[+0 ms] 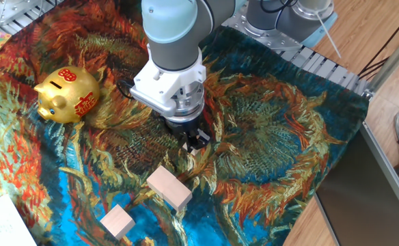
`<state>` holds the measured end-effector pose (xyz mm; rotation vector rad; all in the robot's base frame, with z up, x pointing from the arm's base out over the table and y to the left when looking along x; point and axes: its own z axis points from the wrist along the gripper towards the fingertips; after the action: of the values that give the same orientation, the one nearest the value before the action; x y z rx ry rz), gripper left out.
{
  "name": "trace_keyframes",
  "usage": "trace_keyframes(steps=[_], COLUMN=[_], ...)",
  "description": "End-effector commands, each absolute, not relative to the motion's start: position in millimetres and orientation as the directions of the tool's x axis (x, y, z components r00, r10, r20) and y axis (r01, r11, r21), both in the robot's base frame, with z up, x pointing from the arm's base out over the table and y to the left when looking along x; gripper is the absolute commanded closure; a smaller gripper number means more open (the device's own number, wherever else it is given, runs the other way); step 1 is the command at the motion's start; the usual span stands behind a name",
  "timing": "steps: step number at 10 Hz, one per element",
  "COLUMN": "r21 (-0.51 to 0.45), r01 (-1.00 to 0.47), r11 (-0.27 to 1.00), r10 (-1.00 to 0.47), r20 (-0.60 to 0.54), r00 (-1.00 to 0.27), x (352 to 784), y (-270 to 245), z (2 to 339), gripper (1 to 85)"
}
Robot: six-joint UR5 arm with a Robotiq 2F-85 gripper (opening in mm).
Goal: Drop coins into a piggy bank
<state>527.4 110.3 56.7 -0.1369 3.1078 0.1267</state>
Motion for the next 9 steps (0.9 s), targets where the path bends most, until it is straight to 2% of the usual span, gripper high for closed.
trace_keyframes(steps=[1,9], r21=[0.092,0.095], r01=[-0.081,-0.078], r11=[0.993,0.992], r10=[-0.078,-0.075], r20=[-0.037,-0.035], r00=[-0.996,-0.997], x=[529.1,528.8], y=[112.2,113.2], z=[57.6,57.7], gripper=[57.3,58.7])
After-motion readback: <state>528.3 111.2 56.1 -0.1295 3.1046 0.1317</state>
